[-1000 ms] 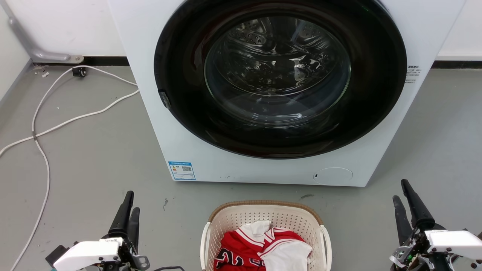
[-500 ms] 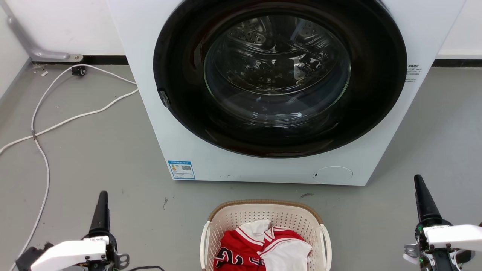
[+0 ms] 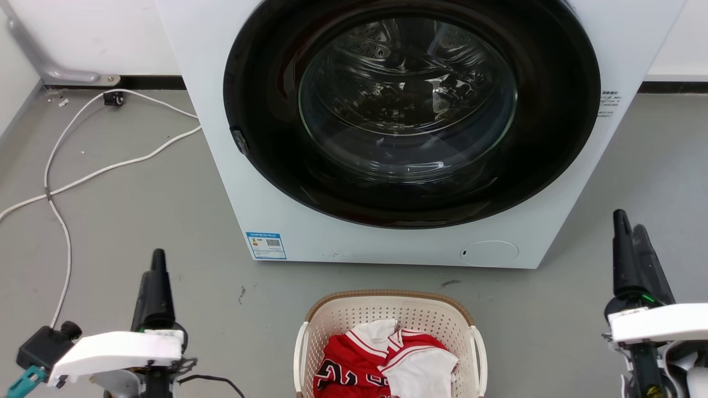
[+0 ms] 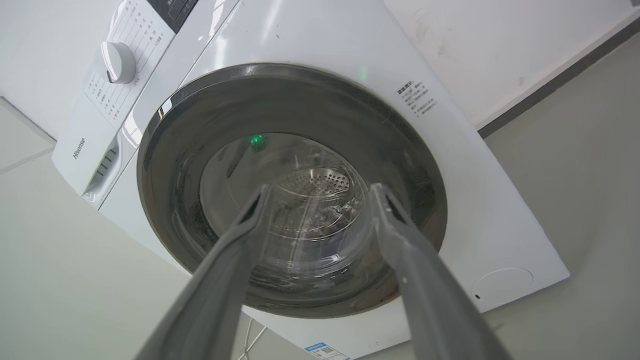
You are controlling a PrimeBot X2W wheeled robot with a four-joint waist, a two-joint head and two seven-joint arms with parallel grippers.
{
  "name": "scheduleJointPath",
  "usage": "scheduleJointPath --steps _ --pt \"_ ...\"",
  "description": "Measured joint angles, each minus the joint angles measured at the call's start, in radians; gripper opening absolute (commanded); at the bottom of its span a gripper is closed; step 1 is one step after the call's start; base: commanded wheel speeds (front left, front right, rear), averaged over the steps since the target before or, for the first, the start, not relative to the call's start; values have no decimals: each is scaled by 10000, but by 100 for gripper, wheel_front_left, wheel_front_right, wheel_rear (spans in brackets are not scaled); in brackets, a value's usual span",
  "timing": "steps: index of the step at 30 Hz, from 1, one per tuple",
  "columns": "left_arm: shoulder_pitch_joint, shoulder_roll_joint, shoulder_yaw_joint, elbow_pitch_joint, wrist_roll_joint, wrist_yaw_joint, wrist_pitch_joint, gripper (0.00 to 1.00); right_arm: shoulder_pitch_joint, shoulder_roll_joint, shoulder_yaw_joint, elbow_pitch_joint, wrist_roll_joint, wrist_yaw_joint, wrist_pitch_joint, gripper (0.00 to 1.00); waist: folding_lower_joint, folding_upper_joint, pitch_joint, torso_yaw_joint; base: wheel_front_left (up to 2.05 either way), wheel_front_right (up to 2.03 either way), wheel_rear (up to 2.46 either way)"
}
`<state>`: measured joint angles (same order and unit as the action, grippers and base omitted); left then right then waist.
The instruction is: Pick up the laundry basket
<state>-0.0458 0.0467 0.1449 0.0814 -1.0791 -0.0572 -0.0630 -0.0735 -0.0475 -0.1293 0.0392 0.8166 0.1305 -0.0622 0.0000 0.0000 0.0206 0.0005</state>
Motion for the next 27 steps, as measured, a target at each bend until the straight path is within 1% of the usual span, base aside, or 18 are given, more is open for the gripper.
scheduleJointPath --steps 3,8,15,18,22,27 --pt "81 -8 -224 -245 648 48 -98 100 13 0 257 -228 -589 0 -92 100 0 0 16 -3 0 0 0" --pt "164 6 -688 -635 2021 134 -253 100 48 0 554 -470 -1549 2 -257 100 0 0 54 -12 0 0 0" --pt "230 8 -1361 -744 3647 182 -466 100 129 -2 575 -702 -2686 2 -453 100 0 0 90 -20 0 0 0" --pt "238 10 -1718 -779 4592 188 -550 100 137 -2 602 -738 -3020 2 -546 100 0 0 98 -23 0 0 0" --pt "262 46 -2113 -867 5327 414 -650 100 182 -2 715 -800 -3643 2 -652 100 0 0 115 -28 0 0 0" --pt "259 374 -2767 -1072 6088 671 -792 100 262 -4 859 -890 -4408 2 -790 100 0 0 157 -41 0 0 0"
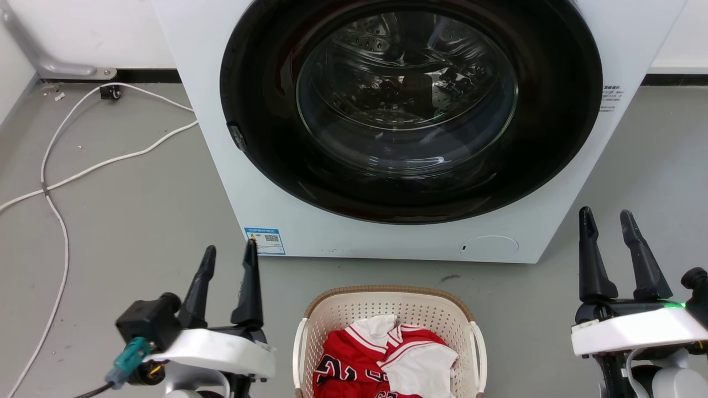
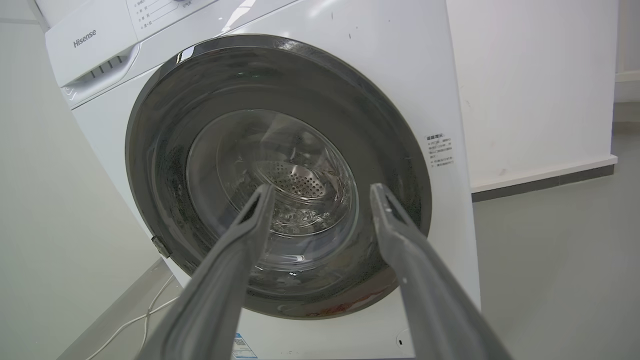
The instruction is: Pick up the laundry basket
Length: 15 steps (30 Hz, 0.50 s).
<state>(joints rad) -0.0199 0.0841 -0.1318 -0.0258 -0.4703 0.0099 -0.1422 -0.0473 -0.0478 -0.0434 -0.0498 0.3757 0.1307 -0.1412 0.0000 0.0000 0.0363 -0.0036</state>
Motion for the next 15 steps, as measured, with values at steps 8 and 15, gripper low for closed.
scheduleJointPath --steps 8,15 --pt "-38 441 -976 -146 849 671 -205 100 34 -2 123 -180 -1001 0 -188 100 0 0 4 -14 0 0 0" --pt "-68 711 -1592 82 1386 1120 -372 100 146 -4 213 -146 -1795 2 -364 100 0 0 1 10 0 0 0"
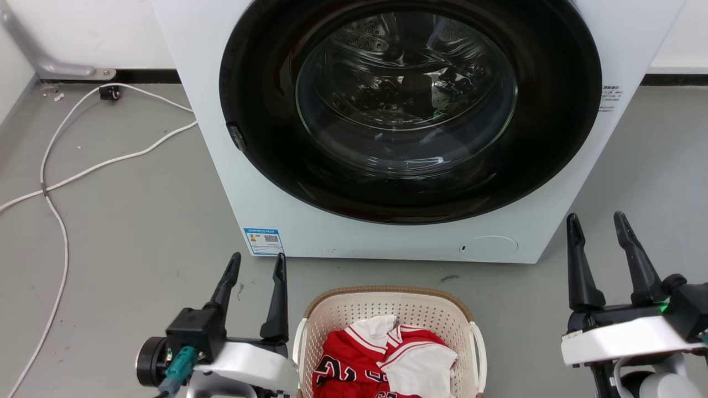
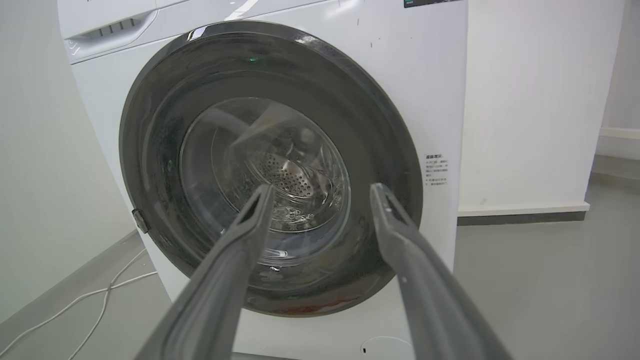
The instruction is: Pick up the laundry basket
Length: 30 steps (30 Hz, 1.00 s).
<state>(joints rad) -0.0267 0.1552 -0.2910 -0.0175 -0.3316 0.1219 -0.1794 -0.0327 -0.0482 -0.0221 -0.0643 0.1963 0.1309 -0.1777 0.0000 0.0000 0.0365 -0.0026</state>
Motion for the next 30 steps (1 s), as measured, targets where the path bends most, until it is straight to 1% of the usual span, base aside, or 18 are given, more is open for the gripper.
scheduleJointPath --steps 4,7,11,17,23,27,30 --pt "-2 107 -238 128 257 130 -88 100 146 -2 -8 257 -414 0 -92 100 0 0 2 19 0 0 0" --pt "2 148 -328 305 380 188 -155 100 221 -4 -134 625 -451 0 -173 100 0 1 13 25 0 0 0" --pt "43 107 -389 777 401 -125 -234 100 324 -4 -67 1264 -723 0 -244 100 0 0 20 29 0 0 0" --pt "45 54 -368 1223 997 -186 -362 100 321 -8 -171 1910 -1001 0 -351 100 0 1 55 19 0 0 0" --pt "108 -77 -314 1762 1281 -518 -477 100 293 -10 -165 2132 -1363 0 -508 100 0 0 77 -22 0 0 0" --pt "122 -136 -230 1969 1624 -606 -545 100 287 -10 -132 2234 -1559 0 -554 100 0 0 80 -55 0 0 0" --pt "122 -207 -182 2017 1883 -660 -616 100 284 -10 -71 2240 -1958 2 -633 100 0 0 87 -66 0 0 0"
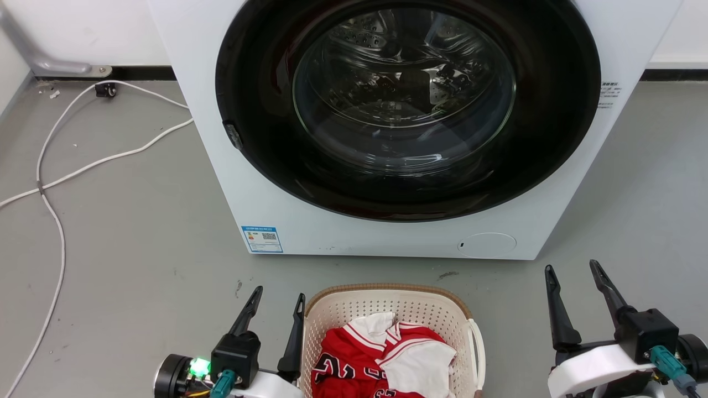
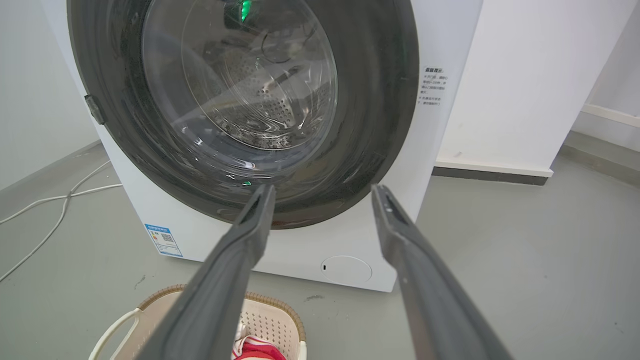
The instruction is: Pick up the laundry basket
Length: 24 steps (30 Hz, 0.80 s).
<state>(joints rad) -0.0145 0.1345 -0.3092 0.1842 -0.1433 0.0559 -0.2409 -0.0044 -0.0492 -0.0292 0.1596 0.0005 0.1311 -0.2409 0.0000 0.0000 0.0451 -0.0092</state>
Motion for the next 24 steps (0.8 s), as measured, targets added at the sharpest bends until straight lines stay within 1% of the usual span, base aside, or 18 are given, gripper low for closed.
scheduleJointPath --steps 12,24 --pt "71 -188 151 31 1055 -180 -194 100 -19 0 15 29 -855 0 -221 100 0 0 31 -43 0 0 0" --pt "132 -316 351 69 1139 -297 -207 100 -114 0 -27 65 -869 0 -222 100 0 0 59 -76 0 0 0"
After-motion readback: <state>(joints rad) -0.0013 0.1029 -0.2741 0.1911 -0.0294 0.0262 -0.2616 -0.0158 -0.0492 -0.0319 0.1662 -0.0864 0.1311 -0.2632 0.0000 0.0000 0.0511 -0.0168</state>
